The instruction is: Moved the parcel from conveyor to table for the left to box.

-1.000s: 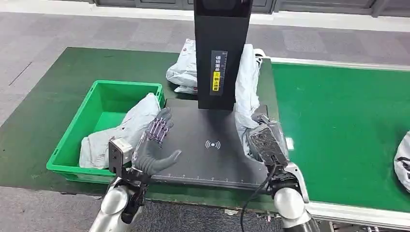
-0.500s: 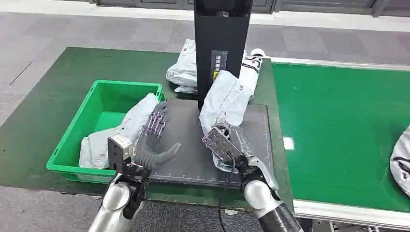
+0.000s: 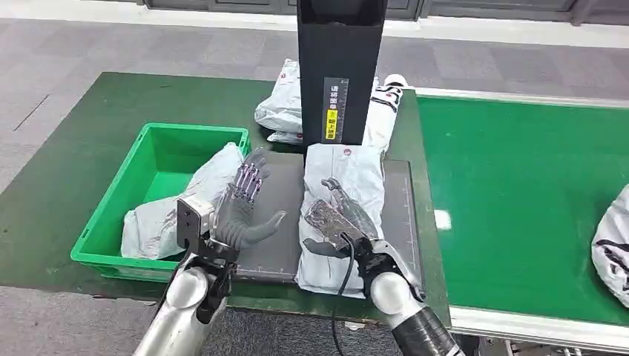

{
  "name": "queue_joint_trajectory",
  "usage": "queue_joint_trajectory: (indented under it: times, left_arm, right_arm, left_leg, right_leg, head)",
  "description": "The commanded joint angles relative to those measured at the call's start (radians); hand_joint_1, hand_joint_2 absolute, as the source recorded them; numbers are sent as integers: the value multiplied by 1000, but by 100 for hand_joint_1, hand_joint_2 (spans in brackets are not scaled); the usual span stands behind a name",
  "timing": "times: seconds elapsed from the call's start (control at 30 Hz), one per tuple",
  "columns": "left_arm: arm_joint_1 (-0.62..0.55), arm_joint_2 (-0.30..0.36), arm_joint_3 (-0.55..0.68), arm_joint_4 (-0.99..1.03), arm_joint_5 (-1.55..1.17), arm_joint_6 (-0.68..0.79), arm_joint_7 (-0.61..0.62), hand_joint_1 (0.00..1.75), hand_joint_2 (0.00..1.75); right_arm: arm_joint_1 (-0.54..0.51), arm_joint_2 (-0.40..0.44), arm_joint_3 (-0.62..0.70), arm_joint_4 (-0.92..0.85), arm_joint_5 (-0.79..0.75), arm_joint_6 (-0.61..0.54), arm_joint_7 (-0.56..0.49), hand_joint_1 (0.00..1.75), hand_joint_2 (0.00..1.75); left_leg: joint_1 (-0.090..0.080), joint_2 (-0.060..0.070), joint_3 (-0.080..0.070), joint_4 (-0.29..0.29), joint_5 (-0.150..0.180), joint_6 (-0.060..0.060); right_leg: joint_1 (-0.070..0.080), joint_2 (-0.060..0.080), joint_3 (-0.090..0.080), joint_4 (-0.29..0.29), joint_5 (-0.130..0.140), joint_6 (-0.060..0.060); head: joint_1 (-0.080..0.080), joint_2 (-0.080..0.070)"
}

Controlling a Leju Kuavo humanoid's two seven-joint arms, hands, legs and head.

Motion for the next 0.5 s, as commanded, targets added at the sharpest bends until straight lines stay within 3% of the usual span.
queue_joint_trajectory:
  times: [0.03,0.33,0.5]
  left_arm:
    - [-31,30,-19,32,-16,1,20,0,175]
    - [6,32,4,15,-48,14,28,0,175]
    - [-19,12,-2,99,-141,42,41,0,175]
  right_arm:
    - [-60,4,58,109,-28,-40,-66,0,175]
    - [23,-32,6,-140,30,-168,-84,0,175]
    - [158,-36,-87,-457,-74,-354,-262,0,175]
  left_leg:
    - [-1,3,2,-2,1,0]
    - [0,1,2,-1,0,0]
    - [0,-3,0,0,0,0]
  right_leg:
    - [-1,2,1,-1,1,0]
    - [0,0,1,-1,0,0]
    - [0,-3,0,0,-1,0]
  head:
    - [0,0]
    - [0,0]
    - [0,0]
